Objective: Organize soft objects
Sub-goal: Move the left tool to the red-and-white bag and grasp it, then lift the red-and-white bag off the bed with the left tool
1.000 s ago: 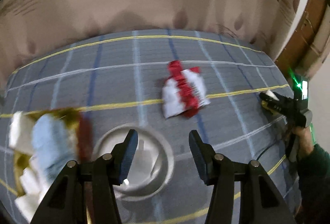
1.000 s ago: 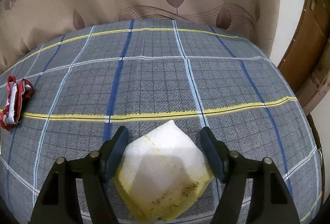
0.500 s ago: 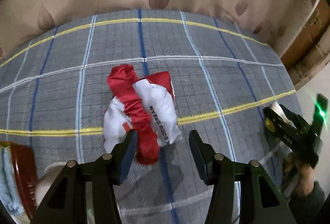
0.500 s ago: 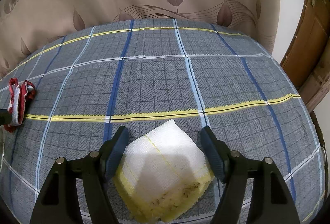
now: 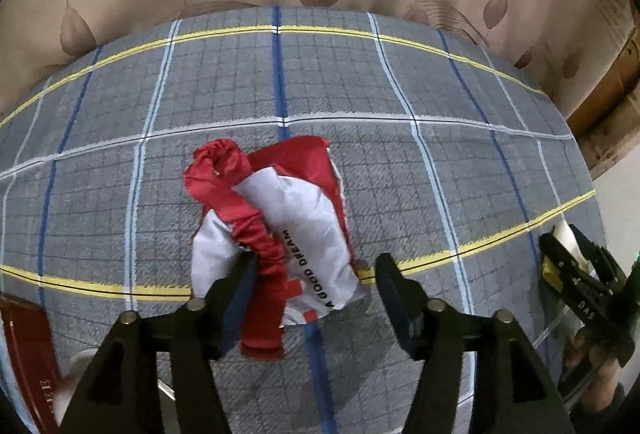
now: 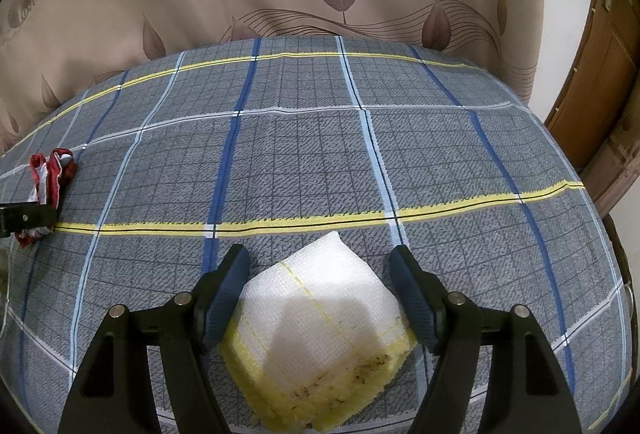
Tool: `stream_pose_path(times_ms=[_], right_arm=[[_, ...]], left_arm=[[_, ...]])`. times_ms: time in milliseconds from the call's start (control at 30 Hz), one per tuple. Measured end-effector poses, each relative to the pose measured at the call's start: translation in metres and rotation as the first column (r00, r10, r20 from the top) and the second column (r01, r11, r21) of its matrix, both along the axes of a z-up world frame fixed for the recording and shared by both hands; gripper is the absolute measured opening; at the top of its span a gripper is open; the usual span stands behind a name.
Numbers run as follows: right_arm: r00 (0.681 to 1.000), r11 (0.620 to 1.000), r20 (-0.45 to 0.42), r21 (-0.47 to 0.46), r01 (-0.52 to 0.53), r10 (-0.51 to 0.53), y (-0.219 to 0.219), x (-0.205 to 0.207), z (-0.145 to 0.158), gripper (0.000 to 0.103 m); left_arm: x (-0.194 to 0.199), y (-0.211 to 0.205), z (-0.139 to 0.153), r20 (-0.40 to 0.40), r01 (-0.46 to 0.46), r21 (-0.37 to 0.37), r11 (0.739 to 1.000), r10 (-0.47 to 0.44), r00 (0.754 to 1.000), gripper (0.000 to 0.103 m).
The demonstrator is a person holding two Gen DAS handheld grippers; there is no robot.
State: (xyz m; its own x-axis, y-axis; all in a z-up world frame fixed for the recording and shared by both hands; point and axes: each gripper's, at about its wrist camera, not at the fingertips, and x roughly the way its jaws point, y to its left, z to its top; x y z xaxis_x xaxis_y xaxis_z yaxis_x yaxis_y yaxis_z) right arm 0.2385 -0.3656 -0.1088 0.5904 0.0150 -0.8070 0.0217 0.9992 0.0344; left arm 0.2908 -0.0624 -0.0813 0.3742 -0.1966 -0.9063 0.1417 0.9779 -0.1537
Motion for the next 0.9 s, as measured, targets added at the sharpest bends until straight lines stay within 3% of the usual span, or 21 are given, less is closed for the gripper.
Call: stream_pose_path(times_ms=[333, 433, 733, 833, 900], right_arm=[[1.0, 1.0, 0.0, 0.001, 0.001, -0.001, 0.0, 0.0, 0.0, 0.07], [1.0, 1.0, 0.0, 0.003, 0.0, 0.0, 0.0, 0.0, 0.0, 0.07], [1.0, 1.0, -0.001, 0.012, -0.002, 0.002, 0.001, 0.0, 0.001, 0.071], [1.0, 1.0, -0.002, 0.011, -0.001, 0.001, 0.0, 0.0, 0.001, 0.071], [1.0, 1.0, -0.002, 0.011, -0.001, 0.001, 0.0, 0.0, 0.001, 0.071]], left_arm=[[0.011, -0.005, -0.004, -0.019, -0.04, 0.003, 0.999, 0.04, 0.999, 0.072], [0.013, -0.01, -0.005, -0.021, -0.04, 0.033, 0.999, 0.041, 0.999, 0.073], [0.009, -0.021, 0.001, 0.051, -0.093, 0.117, 0.989, 0.087, 0.995, 0.073], [0.003, -0.019, 0.009, 0.108, -0.102, 0.134, 0.986, 0.088, 0.99, 0.073], [0.005, -0.019, 0.009, 0.099, -0.087, 0.133, 0.987, 0.074, 0.992, 0.073]])
